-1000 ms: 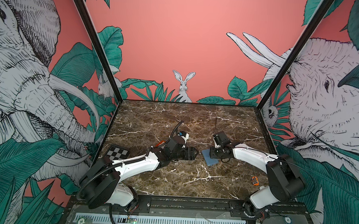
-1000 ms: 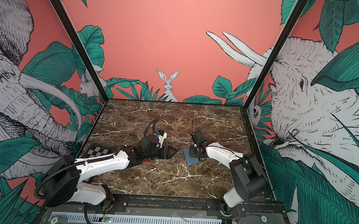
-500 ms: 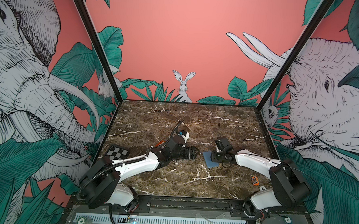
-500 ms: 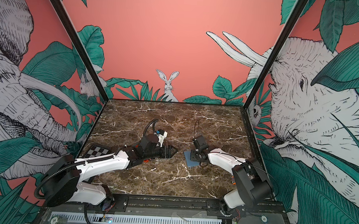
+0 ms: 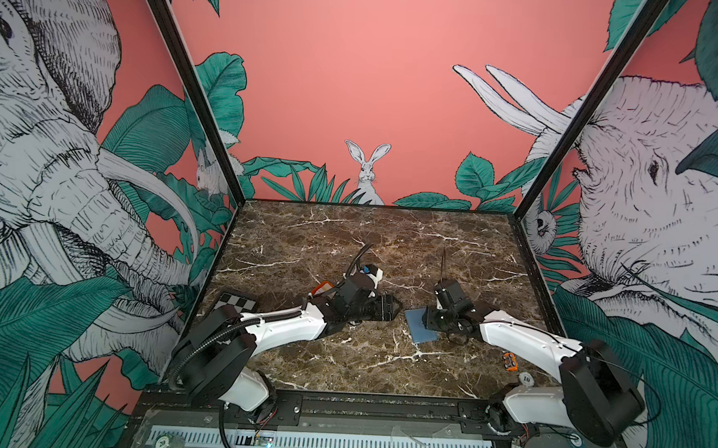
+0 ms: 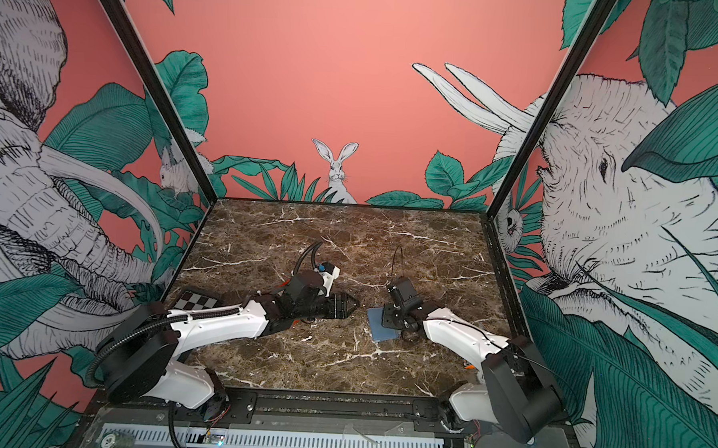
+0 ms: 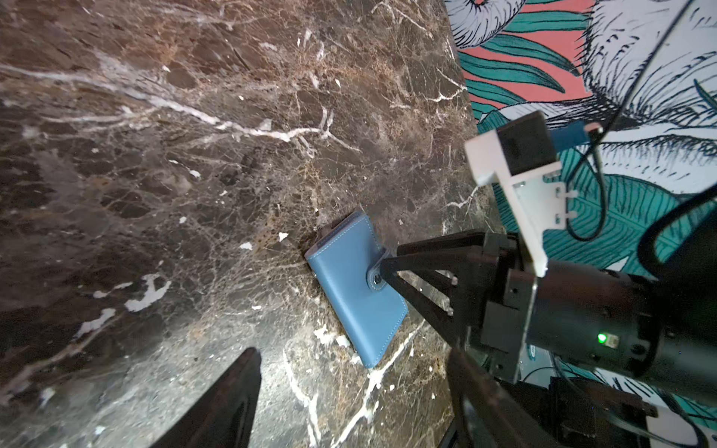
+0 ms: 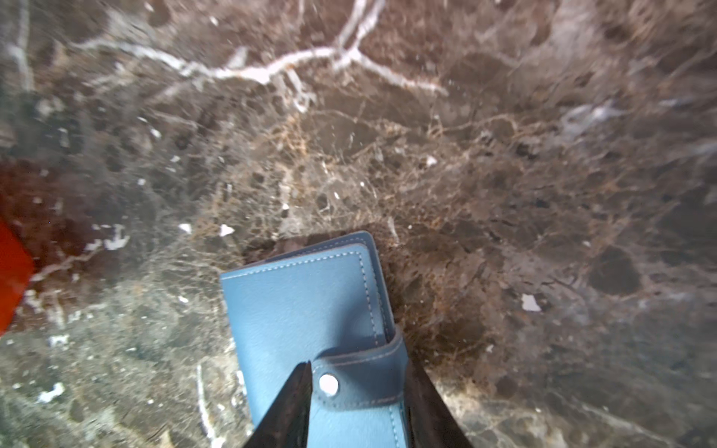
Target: Put the credit cards into the card holder
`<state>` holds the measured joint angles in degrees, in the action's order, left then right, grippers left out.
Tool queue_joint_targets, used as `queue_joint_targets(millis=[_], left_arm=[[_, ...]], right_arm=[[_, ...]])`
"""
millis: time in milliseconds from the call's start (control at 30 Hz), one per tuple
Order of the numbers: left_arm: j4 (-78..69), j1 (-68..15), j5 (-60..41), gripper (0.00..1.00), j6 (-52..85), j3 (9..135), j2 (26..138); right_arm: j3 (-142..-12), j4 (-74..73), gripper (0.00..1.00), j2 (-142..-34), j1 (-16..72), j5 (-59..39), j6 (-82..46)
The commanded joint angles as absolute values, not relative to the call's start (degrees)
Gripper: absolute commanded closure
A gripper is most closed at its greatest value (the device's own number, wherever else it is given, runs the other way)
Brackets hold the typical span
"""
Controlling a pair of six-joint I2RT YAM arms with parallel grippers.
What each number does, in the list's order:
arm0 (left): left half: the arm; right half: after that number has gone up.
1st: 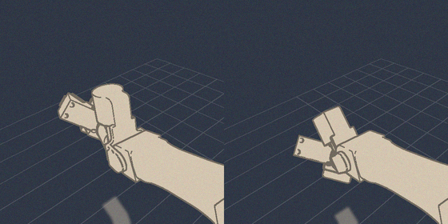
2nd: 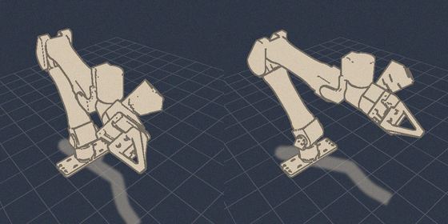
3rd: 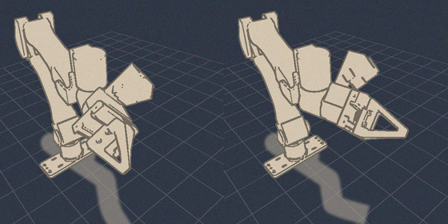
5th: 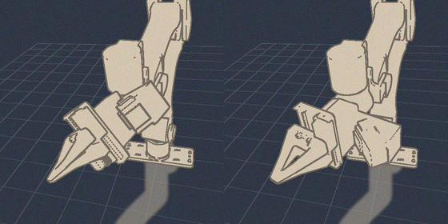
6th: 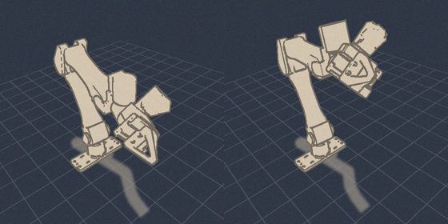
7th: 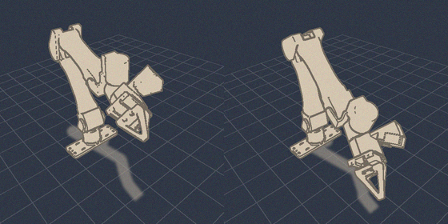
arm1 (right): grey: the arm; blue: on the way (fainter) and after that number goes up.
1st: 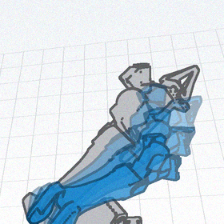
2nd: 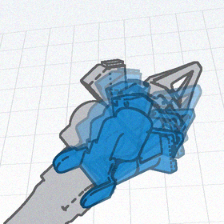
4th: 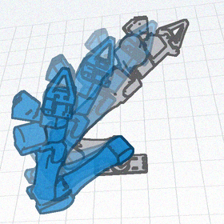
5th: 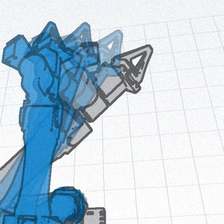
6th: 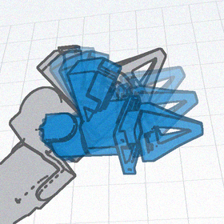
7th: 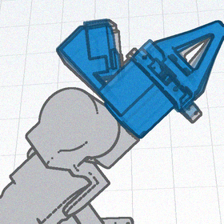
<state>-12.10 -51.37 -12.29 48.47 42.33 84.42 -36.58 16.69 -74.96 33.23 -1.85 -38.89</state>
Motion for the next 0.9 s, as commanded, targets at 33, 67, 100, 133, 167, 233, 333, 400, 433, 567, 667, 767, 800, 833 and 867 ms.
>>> queue_joint_targets(millis=[33, 67, 100, 133, 167, 233, 333, 400, 433, 567, 667, 767, 800, 833, 867], left_arm=[[-16.28, -52.07, -13.96, 0.24, 51.08, 41.43, 86.92], [-16.57, -52.29, -14.08, 0.25, 51.13, 41.63, 87.47], [-16.57, -52.38, -14.05, 0.25, 51.2, 41.9, 87.91], [-16.39, -52.55, -13.91, 0.25, 51.31, 42.29, 88.43], [-16.14, -52.73, -13.78, 0.26, 51.41, 42.8, 89.03], [-15.42, -53.12, -13.34, 0.27, 51.69, 43.67, 90.17], [-15.64, -53.74, -13.01, 0.29, 52.1, 44.63, 91.98], [-16.02, -54.03, -13.0, 0.3, 52.62, 45.07, 93.23], [-16.51, -54.12, -13.15, 0.31, 53.01, 45.04, 93.82], [-18.71, -54.38, -14.01, 0.33, 54.55, 45.43, 96.5], [-19.16, -54.73, -14.29, 0.34, 55.31, 46.13, 98.14], [-19.15, -55.01, -14.33, 0.36, 55.87, 46.92, 99.58], [-19.15, -55.02, -14.21, 0.37, 56.09, 47.17, 100.0], [-19.15, -55.02, -14.11, 0.37, 56.31, 47.27, 100.44], [-19.23, -55.02, -14.06, 0.37, 56.53, 47.44, 100.84]], right_arm=[[-38.0, 20.56, 0.59, -71.99, 33.38, 0.11, -37.07], [-38.27, 21.22, 0.59, -71.82, 33.31, 0.01, -36.6], [-38.55, 21.7, 0.59, -71.81, 33.25, 0.0, -36.23], [-38.74, 22.29, 0.6, -71.82, 33.27, 0.18, -35.91], [-38.57, 22.63, 0.62, -71.81, 33.21, 0.42, -35.97], [-38.16, 23.19, 0.67, -71.93, 33.05, 0.32, -36.16], [-36.3, 22.1, 0.7, -71.47, 32.96, -0.94, -37.11], [-35.23, 21.63, 0.71, -70.94, 32.96, -1.05, -37.63], [-34.86, 21.64, 0.72, -70.76, 32.96, -0.97, -37.69], [-33.94, 21.89, 0.75, -70.9, 32.79, -0.97, -37.94], [-33.75, 21.94, 0.77, -71.54, 32.65, -1.05, -38.12], [-33.74, 21.2, 0.79, -71.78, 32.44, -1.39, -38.21], [-33.88, 20.89, 0.8, -71.95, 32.33, -1.62, -38.15], [-34.05, 20.82, 0.81, -72.25, 32.19, -1.9, -38.11], [-34.3, 20.6, 0.82, -72.57, 32.08, -2.21, -38.01]])
